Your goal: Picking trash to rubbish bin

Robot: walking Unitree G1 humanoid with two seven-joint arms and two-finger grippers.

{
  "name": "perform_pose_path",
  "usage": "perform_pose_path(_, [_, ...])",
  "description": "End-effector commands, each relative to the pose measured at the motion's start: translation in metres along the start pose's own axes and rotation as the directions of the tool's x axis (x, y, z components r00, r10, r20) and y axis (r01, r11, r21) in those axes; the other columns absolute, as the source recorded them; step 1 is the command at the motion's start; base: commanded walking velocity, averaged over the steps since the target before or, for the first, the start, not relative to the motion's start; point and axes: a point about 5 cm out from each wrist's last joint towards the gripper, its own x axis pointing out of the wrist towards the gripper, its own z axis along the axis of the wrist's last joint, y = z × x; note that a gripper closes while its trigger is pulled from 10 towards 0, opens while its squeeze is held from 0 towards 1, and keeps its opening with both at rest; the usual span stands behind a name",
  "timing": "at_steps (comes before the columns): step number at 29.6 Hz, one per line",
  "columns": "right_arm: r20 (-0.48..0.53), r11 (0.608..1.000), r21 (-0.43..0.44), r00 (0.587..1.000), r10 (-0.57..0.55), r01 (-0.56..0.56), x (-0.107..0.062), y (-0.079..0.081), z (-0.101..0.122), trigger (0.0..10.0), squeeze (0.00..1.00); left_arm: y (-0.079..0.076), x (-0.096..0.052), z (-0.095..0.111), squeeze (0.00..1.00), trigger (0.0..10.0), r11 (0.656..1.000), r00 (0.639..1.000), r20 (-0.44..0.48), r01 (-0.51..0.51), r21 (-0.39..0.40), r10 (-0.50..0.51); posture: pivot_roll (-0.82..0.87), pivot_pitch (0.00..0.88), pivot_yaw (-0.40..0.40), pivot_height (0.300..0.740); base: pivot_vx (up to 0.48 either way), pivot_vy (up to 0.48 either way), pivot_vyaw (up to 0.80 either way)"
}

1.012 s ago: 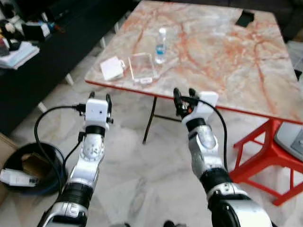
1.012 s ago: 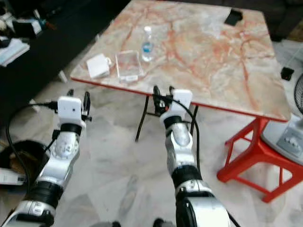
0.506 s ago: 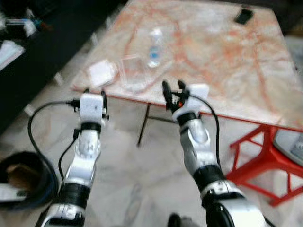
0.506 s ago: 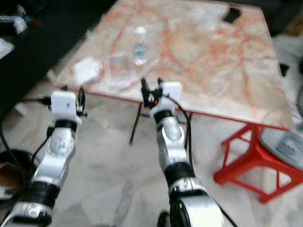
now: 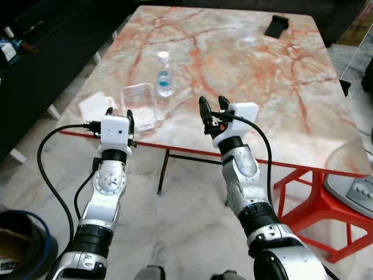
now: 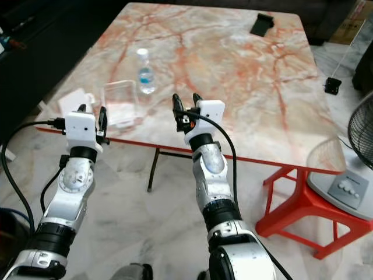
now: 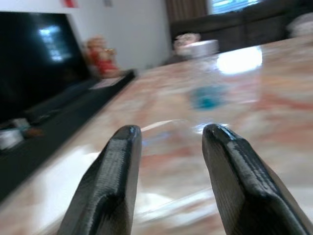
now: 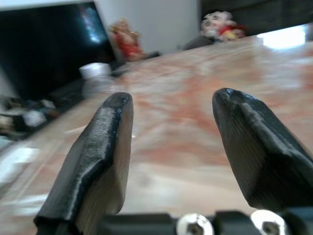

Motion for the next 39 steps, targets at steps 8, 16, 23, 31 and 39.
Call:
perform_pose_path(8, [0.039, 0.999, 0.009, 0.998, 0.046, -0.046, 0.004, 0.013, 0.007, 10.0, 0.0, 0.011, 0.004, 0.009, 0.0, 10.0, 1.0, 0.999, 0.033, -0.026, 0.016, 0.026, 0.14, 0.171, -0.018, 0.74, 0.358, 0.0, 0.5])
perform_pose_path(16, [0.039, 0.999, 0.008, 0.998, 0.043, -0.044, 0.003, 0.011, 0.008, 10.0, 0.0, 0.011, 0.006, 0.012, 0.0, 10.0, 1.0, 0.999, 0.04, -0.025, 0.014, 0.025, 0.14, 0.165, -0.018, 0.74, 0.36, 0.0, 0.0])
perform_pose_path(23, [0.043, 0.999, 0.015, 0.998, 0.039, -0.04, 0.004, 0.011, 0.009, 10.0, 0.0, 0.01, 0.007, 0.017, 0.0, 10.0, 1.0, 0.998, 0.06, -0.023, 0.013, 0.022, 0.14, 0.16, -0.016, 0.74, 0.363, 0.0, 0.0])
perform_pose_path(31, [0.036, 0.999, -0.014, 0.998, 0.052, -0.051, 0.003, 0.013, 0.008, 10.0, 0.0, 0.013, 0.011, 0.024, 0.0, 10.0, 0.999, 0.996, 0.081, -0.032, 0.011, 0.031, 0.14, 0.165, -0.017, 0.74, 0.364, 0.0, 0.07])
perform_pose_path(39, [0.041, 0.999, 0.014, 0.998, 0.04, -0.041, 0.003, 0.012, 0.008, 10.0, 0.0, 0.012, 0.012, 0.029, 0.0, 10.0, 0.999, 0.994, 0.101, -0.033, 0.011, 0.032, 0.14, 0.169, -0.017, 0.74, 0.364, 0.0, 0.2])
